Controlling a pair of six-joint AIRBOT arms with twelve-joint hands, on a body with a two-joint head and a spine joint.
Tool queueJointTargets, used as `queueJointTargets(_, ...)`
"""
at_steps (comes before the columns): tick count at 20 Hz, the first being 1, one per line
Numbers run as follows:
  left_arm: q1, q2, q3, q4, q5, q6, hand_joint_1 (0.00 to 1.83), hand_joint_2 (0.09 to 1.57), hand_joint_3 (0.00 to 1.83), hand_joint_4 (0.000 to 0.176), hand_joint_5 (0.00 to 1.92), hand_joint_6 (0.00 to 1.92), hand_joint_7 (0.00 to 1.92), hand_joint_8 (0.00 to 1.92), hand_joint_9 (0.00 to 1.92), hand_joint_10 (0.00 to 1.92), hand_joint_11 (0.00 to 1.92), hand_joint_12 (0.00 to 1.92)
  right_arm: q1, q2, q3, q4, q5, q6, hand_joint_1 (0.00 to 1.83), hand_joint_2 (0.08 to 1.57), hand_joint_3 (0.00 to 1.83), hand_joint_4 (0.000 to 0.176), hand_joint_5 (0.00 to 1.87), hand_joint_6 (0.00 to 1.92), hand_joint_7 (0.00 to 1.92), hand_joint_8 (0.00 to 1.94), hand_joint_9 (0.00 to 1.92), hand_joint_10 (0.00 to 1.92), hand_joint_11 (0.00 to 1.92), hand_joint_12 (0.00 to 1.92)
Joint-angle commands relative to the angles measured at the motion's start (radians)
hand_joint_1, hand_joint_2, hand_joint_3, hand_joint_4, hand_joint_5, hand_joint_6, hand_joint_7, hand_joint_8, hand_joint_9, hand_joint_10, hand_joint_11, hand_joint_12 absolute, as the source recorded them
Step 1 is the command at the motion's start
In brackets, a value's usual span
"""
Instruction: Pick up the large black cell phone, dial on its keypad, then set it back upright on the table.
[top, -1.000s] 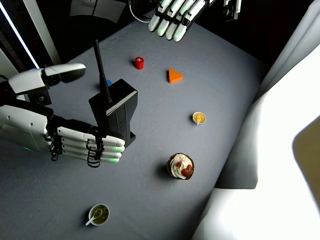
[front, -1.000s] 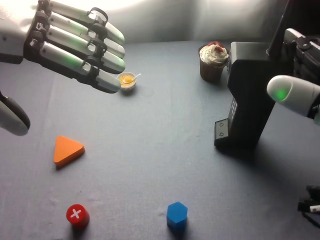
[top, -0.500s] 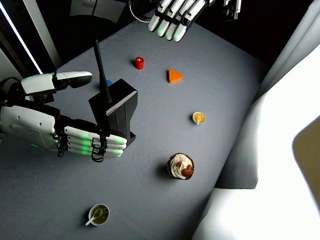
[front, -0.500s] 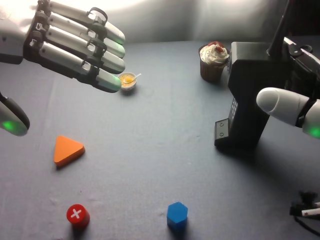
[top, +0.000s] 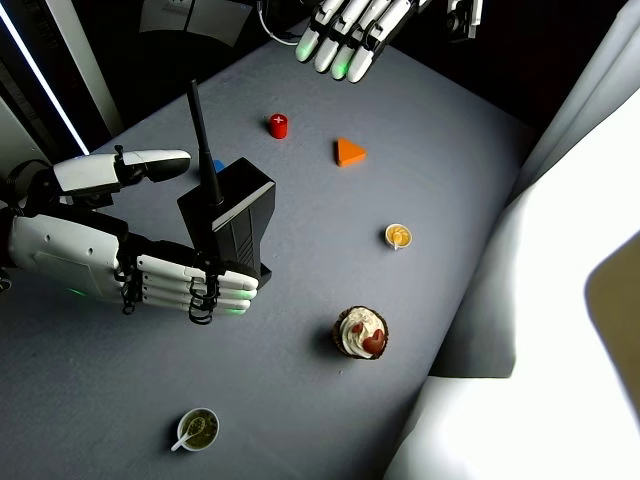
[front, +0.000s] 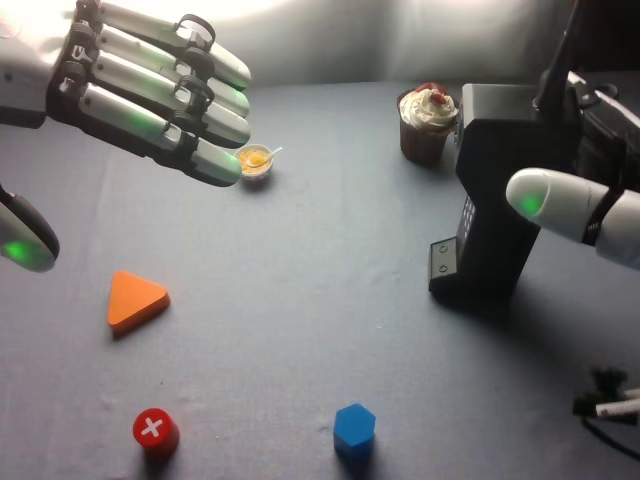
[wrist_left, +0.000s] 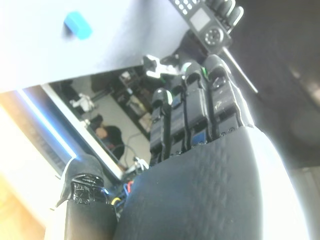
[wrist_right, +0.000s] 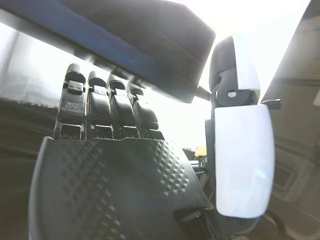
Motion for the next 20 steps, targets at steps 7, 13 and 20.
queueJointTargets(7,-0.032,0.011,-0.001,-0.114,-0.021,-0.021,0.00,1.14,0.00,0.055,0.19,0.00,0.17,0.00,0.16,0.00,0.00,0.30,0.047,0.005,0.018,-0.035,0.077,0.013,1.00,1.04,0.00,0.000,0.11,0.01,0.15,0.01,0.14,0.01,0.00,0.53)
queueJointTargets(13,-0.033,0.010,-0.001,-0.116,-0.017,-0.027,0.00,1.15,0.00,0.048,0.19,0.00,0.16,0.00,0.15,0.00,0.00,0.34,0.073,0.002,0.019,-0.037,0.049,0.012,1.11,1.01,0.00,0.000,0.25,0.02,0.29,0.02,0.29,0.02,0.00,0.87)
queueJointTargets(20,-0.035,0.010,-0.001,-0.119,-0.017,-0.032,0.00,1.14,0.00,0.052,0.20,0.00,0.22,0.00,0.18,0.00,0.00,0.34,0.098,0.004,0.024,-0.058,0.025,0.008,1.53,1.11,0.00,0.000,0.76,0.04,0.85,0.04,0.82,1.03,0.45,1.35)
